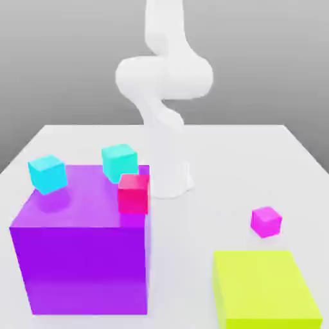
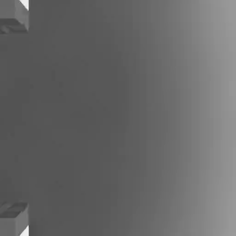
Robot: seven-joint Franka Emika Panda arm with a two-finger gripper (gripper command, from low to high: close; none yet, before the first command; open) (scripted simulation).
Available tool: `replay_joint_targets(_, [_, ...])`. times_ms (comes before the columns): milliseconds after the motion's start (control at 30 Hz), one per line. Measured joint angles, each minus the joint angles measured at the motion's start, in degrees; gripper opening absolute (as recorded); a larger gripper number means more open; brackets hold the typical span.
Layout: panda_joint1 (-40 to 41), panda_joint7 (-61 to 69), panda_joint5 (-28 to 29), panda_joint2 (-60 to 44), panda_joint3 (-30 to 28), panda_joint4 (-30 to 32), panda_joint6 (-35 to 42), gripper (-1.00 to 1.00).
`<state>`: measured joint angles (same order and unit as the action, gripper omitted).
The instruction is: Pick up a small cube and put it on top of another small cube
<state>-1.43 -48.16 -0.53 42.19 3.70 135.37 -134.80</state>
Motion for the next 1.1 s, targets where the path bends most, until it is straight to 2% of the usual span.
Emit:
replay_joint_targets(333, [-7.51, -10.76, -2.53, -17.88, 15.42, 16.16, -14.07, 0.0])
replay_joint_targets(633, [-17.46, -21.07, -6.19, -37.68, 28.31, 31.61, -29.29, 0.0])
replay_joint_targets(733, [-17.02, -24.49, -2.51, -40.72, 28.99, 31.64, -31.48, 0.0])
replay_joint_targets(867, [-17.22, -30.94, 6.12, -44.44, 26.5, 30.71, -33.98, 0.0])
replay_joint_targets(1100, [-25.03, -42.92, 22.52, -51.02, 14.68, 28.98, -38.36, 0.0])
